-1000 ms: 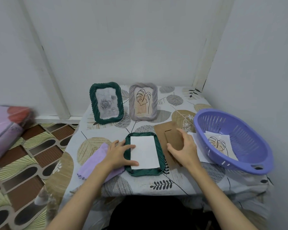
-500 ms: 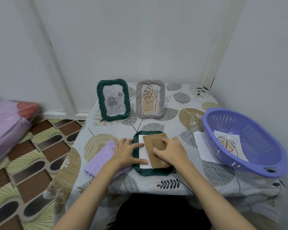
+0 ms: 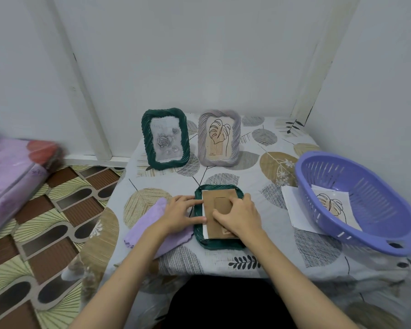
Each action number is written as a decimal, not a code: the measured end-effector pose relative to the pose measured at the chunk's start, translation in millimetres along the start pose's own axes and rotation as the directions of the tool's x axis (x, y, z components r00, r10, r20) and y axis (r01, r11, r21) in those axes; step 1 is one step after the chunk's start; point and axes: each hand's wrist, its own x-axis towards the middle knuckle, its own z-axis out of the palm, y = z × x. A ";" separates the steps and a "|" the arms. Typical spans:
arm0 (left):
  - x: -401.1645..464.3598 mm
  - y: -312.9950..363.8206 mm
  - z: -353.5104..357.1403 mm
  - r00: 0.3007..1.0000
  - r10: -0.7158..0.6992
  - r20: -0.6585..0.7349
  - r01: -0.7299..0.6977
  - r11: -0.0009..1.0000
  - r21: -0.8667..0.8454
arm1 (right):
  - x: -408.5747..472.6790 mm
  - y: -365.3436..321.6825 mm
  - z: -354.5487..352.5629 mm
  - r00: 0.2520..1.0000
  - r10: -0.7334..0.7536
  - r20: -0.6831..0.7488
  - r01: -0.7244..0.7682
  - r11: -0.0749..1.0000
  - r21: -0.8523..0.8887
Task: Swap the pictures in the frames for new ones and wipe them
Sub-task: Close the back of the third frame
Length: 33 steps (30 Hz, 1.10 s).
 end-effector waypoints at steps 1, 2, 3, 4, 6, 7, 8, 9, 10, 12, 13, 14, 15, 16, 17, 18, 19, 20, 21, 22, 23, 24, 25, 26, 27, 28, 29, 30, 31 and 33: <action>0.1 0.2 -0.2 1.000 0.002 0.001 -0.002 1.000 -0.001 | -0.4 -0.2 1.0 1.000 0.001 0.001 -0.001 1.000 -0.007; 0.0 0.5 -0.5 1.000 0.001 0.007 -0.001 1.000 -0.003 | -0.9 -0.5 1.8 1.000 0.002 0.002 -0.002 1.000 -0.016; -0.6 1.3 -1.0 1.000 0.002 0.011 -0.002 1.000 -0.002 | -1.3 -0.9 2.4 1.000 0.002 0.003 -0.002 1.000 -0.025; -1.2 1.5 -1.1 1.000 0.002 0.015 -0.002 1.000 -0.003 | -1.6 -1.3 2.9 1.000 0.001 0.005 -0.001 0.999 -0.035; -1.6 2.0 -1.3 1.000 -0.001 0.020 0.001 1.000 -0.007 | -1.7 -2.0 3.5 1.000 0.000 0.012 0.001 0.998 -0.062; -1.6 2.1 -1.4 1.000 0.000 0.019 0.000 1.000 -0.006 | -1.9 -2.2 3.7 1.000 0.001 0.014 0.000 0.997 -0.071; -1.6 2.3 -1.6 1.000 -0.001 0.018 0.001 1.000 -0.009 | -2.1 -2.6 3.4 1.000 0.004 0.016 -0.003 0.997 -0.075; -1.7 2.6 -1.7 1.000 -0.001 0.018 0.001 1.000 -0.012 | -2.0 -3.0 3.1 1.000 0.007 0.017 -0.006 0.997 -0.075; -1.7 2.6 -1.7 1.000 -0.002 0.018 0.002 1.000 -0.014 | -2.0 -3.3 2.8 1.000 0.011 0.020 -0.009 0.997 -0.077; -1.3 2.6 -1.7 1.000 -0.001 0.020 0.001 1.000 -0.007 | -1.8 -4.3 2.1 0.999 0.017 0.029 -0.014 0.996 -0.092; -1.3 2.7 -1.5 1.000 -0.001 0.020 0.001 1.000 -0.004 | -1.6 -4.9 1.7 0.999 0.021 0.034 -0.018 0.995 -0.100; -1.2 2.6 -1.1 1.000 -0.002 0.019 0.002 1.000 -0.004 | -1.4 -5.4 1.4 0.999 0.025 0.038 -0.021 0.994 -0.103; -1.1 2.5 -0.8 1.000 -0.004 0.017 0.004 1.000 -0.007 | -1.0 -5.9 1.0 0.999 0.029 0.042 -0.024 0.994 -0.103; -0.9 2.3 -0.6 1.000 -0.006 0.014 0.007 1.000 -0.011 | -0.6 -6.3 0.5 0.999 0.031 0.045 -0.026 0.995 -0.101; -0.6 2.2 -0.5 1.000 -0.009 0.012 0.009 1.000 -0.014 | 0.0 -6.7 0.1 0.998 0.033 0.048 -0.028 0.995 -0.100; -0.1 1.9 -0.3 1.000 -0.010 0.012 0.011 1.000 -0.012 | 0.5 -7.2 -0.4 0.998 0.035 0.051 -0.029 0.994 -0.101; 0.2 1.9 -0.3 1.000 -0.009 0.012 0.009 1.000 -0.005 | 1.0 -7.6 -0.9 0.998 0.036 0.053 -0.030 0.994 -0.103; 0.6 1.8 -0.3 1.000 -0.008 0.012 0.008 1.000 0.003 | 1.4 -8.1 -1.1 0.998 0.037 0.054 -0.031 0.994 -0.105; 0.9 1.7 -0.2 1.000 -0.007 0.014 0.007 1.000 0.006 | 1.8 -8.6 -1.2 0.998 0.038 0.054 -0.033 0.994 -0.107; 0.9 1.5 0.0 1.000 -0.008 0.017 0.008 1.000 0.004 | 2.0 -8.9 -0.9 0.998 0.039 0.053 -0.033 0.994 -0.108; 1.0 1.4 0.2 1.000 -0.009 0.019 0.009 1.000 0.002 | 2.0 -9.2 -0.7 0.998 0.038 0.052 -0.032 0.993 -0.111; 1.1 1.2 0.6 1.000 -0.009 0.018 0.009 1.000 0.001 | 2.0 -9.4 -0.3 0.998 0.037 0.052 -0.031 0.993 -0.115; 1.0 1.0 0.9 1.000 -0.009 0.014 0.009 1.000 0.000 | 1.9 -9.5 0.0 0.998 0.036 0.053 -0.029 0.992 -0.120; 1.1 0.9 1.3 1.000 -0.009 0.010 0.009 1.000 -0.001 | 1.9 -9.5 0.1 0.998 0.034 0.054 -0.027 0.992 -0.123; 1.1 1.0 1.4 1.000 -0.009 0.006 0.009 1.000 -0.002 | 2.2 -9.6 0.1 0.998 0.033 0.055 -0.026 0.992 -0.126; 1.0 1.1 1.4 1.000 -0.011 0.006 0.011 1.000 -0.006 | 2.3 -9.8 -0.4 0.998 0.033 0.055 -0.026 0.992 -0.127; 0.7 1.4 1.4 1.000 -0.012 0.008 0.012 1.000 -0.010 | 2.5 -10.0 -1.2 0.998 0.035 0.057 -0.028 0.992 -0.126; 0.6 1.3 1.6 1.000 -0.013 0.011 0.014 1.000 -0.014 | 2.8 -10.3 -2.0 0.997 0.038 0.060 -0.031 0.992 -0.123; 0.4 1.4 1.8 1.000 -0.014 0.014 0.014 1.000 -0.016 | 2.9 -10.6 -2.8 0.997 0.043 0.063 -0.035 0.992 -0.118; 0.2 1.3 2.4 1.000 -0.017 0.014 0.017 1.000 -0.023 | 2.9 -11.5 -3.6 0.997 0.051 0.064 -0.043 0.992 -0.115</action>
